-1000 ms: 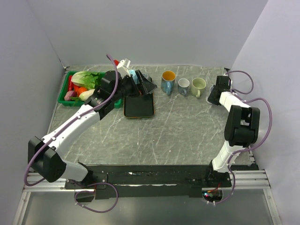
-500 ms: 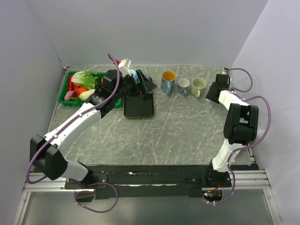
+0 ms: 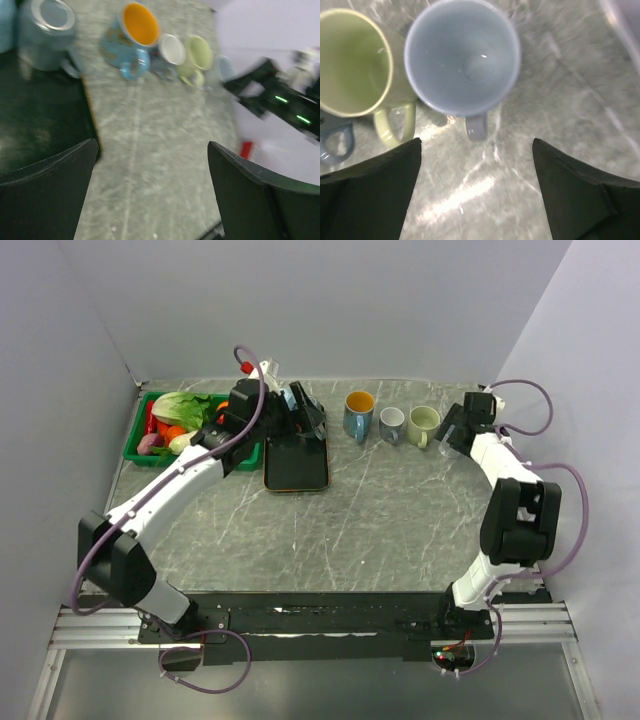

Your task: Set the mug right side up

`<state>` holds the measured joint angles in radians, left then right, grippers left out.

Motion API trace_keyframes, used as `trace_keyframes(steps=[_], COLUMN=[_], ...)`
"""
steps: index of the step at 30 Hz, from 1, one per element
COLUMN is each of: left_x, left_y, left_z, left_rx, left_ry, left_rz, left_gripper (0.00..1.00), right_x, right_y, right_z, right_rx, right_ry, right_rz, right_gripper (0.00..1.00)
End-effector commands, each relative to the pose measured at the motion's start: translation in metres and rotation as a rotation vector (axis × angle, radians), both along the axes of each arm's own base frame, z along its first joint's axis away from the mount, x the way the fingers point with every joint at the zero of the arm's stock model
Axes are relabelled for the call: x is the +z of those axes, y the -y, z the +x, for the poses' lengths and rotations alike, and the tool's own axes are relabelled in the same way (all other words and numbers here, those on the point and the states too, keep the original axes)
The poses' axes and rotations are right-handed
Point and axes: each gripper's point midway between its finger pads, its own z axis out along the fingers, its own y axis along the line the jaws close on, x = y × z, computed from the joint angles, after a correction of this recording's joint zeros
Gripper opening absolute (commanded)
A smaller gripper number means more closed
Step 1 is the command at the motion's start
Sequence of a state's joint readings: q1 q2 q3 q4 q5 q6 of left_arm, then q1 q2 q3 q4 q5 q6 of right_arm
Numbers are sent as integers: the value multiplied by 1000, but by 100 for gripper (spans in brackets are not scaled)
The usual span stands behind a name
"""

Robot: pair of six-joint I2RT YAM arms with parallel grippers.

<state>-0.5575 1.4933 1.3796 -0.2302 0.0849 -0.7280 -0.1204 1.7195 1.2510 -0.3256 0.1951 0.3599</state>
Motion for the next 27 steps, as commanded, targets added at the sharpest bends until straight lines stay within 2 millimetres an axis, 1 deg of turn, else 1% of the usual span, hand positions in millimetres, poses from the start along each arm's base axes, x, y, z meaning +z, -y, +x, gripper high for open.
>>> trace_keyframes(steps=[1,2,3,4,5,6,7,8,9,10,11,12,13,14,15,16,17,18,21,23,25,26,27], left_x=[-12,-9,-22,-27,-19,-38,-43,-32,-58,-61,-51,-74,-78,-70,-88,-92,-93,-101,-113,-128,-136,-146,-149], left_y=[-21,-22,-26,-28,-28,-30,-30,-27,-22,-24,-17,-12,-12,-5,-3,-1,3,5,9,12,15,17,18], left_z=[34,41,52,59,68,81,89,97,109,117,124,133,138,143,146,149,150,151,150,147,148,150,150], left_rx=[137,162,213,243,276,328,354,377,391,431,439,444,465,476,476,485,488,488,512,516,517,512,508], left_ry=[29,39,25,15,14,-19,-36,-34,-78,-81,-71,-103,-106,-97,-121,-121,-123,-131,-141,-164,-176,-187,-189], left_rz=[121,129,160,172,160,198,207,198,235,252,244,276,289,269,291,294,286,294,288,287,280,286,287], left_gripper=[96,96,96,96,96,96,96,96,96,96,96,96,96,96,96,96,96,96,97,99,94,93,89], right_x=[64,68,78,79,83,92,92,98,96,96,101,97,96,100,95,95,101,99,102,102,103,103,102], right_y=[4,3,1,-1,-7,-11,-16,-19,-23,-27,-32,-35,-37,-40,-42,-43,-43,-45,-46,-47,-49,-50,-50], right_z=[-7,-10,-13,-17,-18,-22,-25,-29,-33,-37,-42,-46,-51,-55,-60,-63,-67,-70,-77,-79,-81,-82,-82], right_rx=[-50,-55,-53,-54,-43,-38,-29,-33,-32,-29,-27,-28,-28,-30,-32,-34,-34,-31,-28,-25,-17,-17,-18], right_ry=[106,113,135,141,157,180,182,200,197,195,210,203,200,215,205,209,227,225,236,233,236,234,235], right_rz=[-21,-6,1,10,42,57,74,96,108,123,147,160,169,182,193,201,202,203,205,211,220,222,223], right_gripper=[100,100,100,100,100,100,100,100,100,100,100,100,99,98,98,98,97,97,97,97,96,96,96])
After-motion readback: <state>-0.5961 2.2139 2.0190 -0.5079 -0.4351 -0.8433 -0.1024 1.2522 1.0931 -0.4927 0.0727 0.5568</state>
